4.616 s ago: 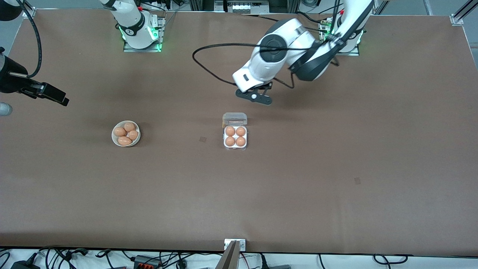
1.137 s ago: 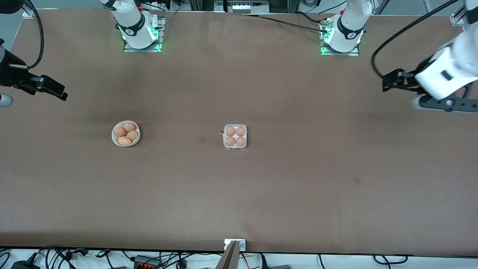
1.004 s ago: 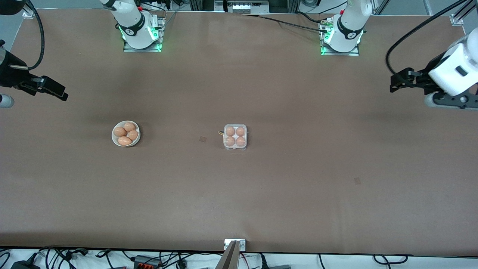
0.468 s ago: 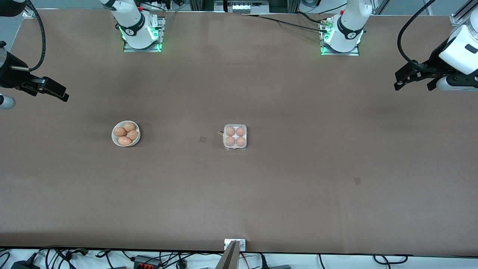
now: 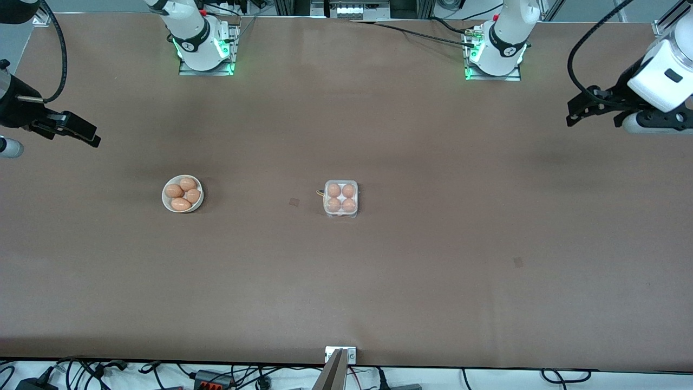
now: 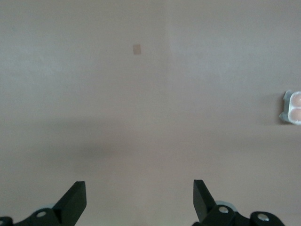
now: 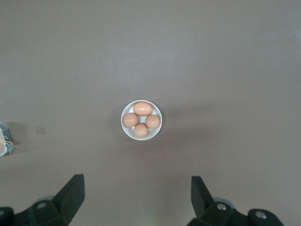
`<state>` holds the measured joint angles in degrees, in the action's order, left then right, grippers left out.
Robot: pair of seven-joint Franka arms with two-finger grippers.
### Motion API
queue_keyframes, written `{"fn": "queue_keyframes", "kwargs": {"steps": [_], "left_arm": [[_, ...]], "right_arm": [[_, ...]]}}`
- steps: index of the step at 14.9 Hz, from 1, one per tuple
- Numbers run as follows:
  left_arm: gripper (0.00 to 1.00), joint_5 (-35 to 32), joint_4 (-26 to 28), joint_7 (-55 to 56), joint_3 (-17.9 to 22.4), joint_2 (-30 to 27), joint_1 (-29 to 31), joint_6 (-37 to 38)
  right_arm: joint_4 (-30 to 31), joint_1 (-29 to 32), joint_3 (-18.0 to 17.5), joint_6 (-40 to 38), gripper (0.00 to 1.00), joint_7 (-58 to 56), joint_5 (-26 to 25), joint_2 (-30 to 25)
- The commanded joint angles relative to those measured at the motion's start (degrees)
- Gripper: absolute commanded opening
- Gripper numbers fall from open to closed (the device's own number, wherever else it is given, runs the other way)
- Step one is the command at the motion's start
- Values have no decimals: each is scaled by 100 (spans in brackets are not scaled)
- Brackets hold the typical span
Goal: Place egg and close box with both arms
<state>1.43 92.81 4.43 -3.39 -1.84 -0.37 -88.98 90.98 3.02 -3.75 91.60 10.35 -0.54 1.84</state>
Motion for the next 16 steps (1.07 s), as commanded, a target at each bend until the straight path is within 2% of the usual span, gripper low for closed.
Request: {"fn": "queue_keyframes", "kwargs": {"steps": [1, 16], "left_arm": [[100, 68, -492, 67, 5, 342, -16, 197], [100, 51, -501, 41, 14, 316, -43, 372]], "right_arm": [[-81, 24, -29, -1, 100, -42, 28, 10], [-107, 15, -38, -10, 100, -69, 19, 1]]}}
